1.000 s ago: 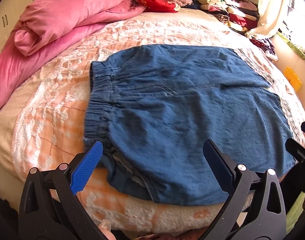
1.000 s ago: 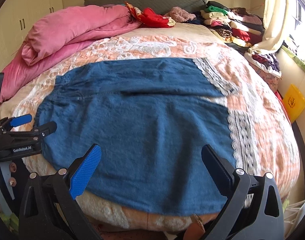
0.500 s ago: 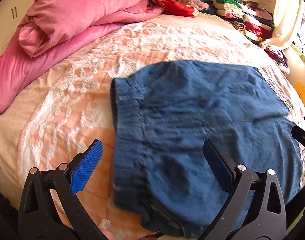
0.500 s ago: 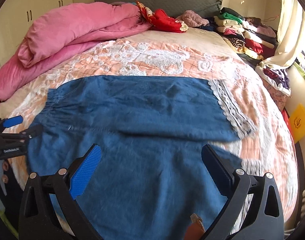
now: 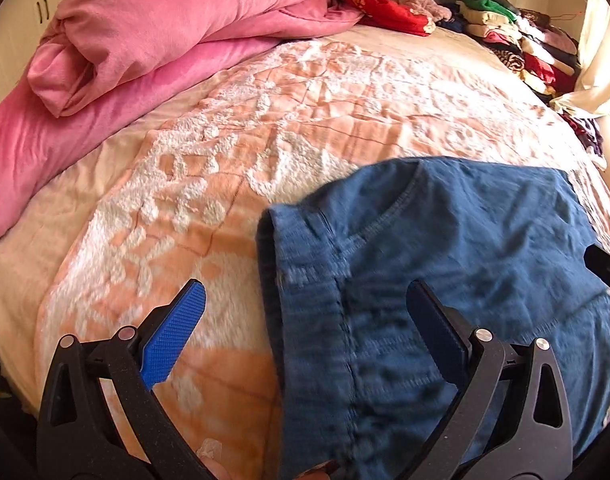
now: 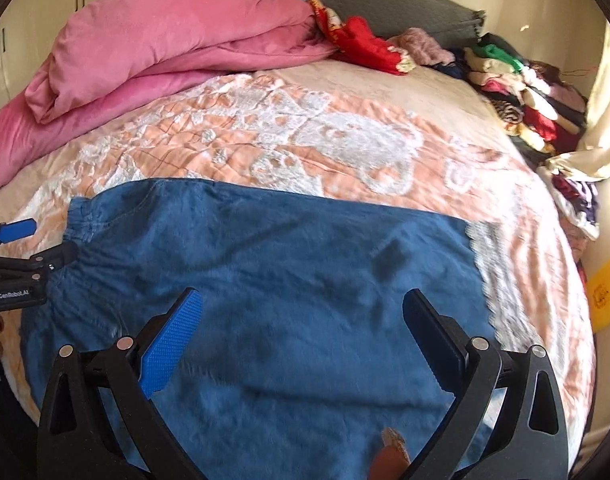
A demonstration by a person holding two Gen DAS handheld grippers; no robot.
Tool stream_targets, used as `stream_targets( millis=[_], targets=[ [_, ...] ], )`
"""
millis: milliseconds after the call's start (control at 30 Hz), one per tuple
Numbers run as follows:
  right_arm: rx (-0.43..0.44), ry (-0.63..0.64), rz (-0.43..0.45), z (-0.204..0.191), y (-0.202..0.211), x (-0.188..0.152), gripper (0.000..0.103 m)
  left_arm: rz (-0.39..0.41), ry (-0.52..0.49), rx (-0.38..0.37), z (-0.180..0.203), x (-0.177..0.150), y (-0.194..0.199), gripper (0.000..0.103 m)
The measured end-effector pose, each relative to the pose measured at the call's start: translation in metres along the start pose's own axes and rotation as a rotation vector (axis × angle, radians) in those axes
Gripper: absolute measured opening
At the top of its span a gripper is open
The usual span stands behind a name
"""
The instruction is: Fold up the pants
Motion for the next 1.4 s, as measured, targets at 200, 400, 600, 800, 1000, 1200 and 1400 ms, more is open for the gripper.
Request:
stream_targets(
  millis=[200, 400, 600, 800, 1000, 1200, 1400],
  targets=[
    [0.028, 0.050, -0.019, -0.008, -0.040, 0.023, 0.099, -0.022, 0.024, -0.011, -0.009, 0.014, -0.024, 0.094],
    [0.079, 0.099, -0.042, -0.020, -0.075, 0.041, 0.099, -0.044, 0.037, -0.034, -0.015, 0.026, -0.048, 0.094],
    [0.119, 0.150, -0.083, -0.039, -0.105, 0.051, 0.099, -0.073, 0.039, -0.089, -0.016, 0.029, -0.069, 0.094],
    [0.128, 0.249, -0.103, -0.058, -0.126, 0.052, 0.099, -0.022, 0.014, -0.171, -0.011, 0.028, -0.071, 0.055],
    [0.125, 0.345, -0.084, -0.069, -0.136, 0.055, 0.099, 0.084, 0.002, -0.242, -0.010, 0.033, -0.040, 0.021],
    [0.159, 0.397, -0.038, -0.078, -0.127, 0.052, 0.098, 0.179, -0.045, -0.296, 0.000, 0.030, 0.008, 0.020],
    [0.271, 0.428, -0.014, -0.092, -0.108, 0.044, 0.033, 0.194, -0.056, -0.292, 0.001, 0.014, 0.023, 0.019]
  ],
)
Point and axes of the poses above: each gripper's, at about its wrist camera, not at the fingertips, and y roughly against the way its jaws point, z to its right, x to its top, the point moved 1 cm from there along -y, roughly the way its jaws point, and after that the axes turned 10 degrees about z, right-handed, at the moved point
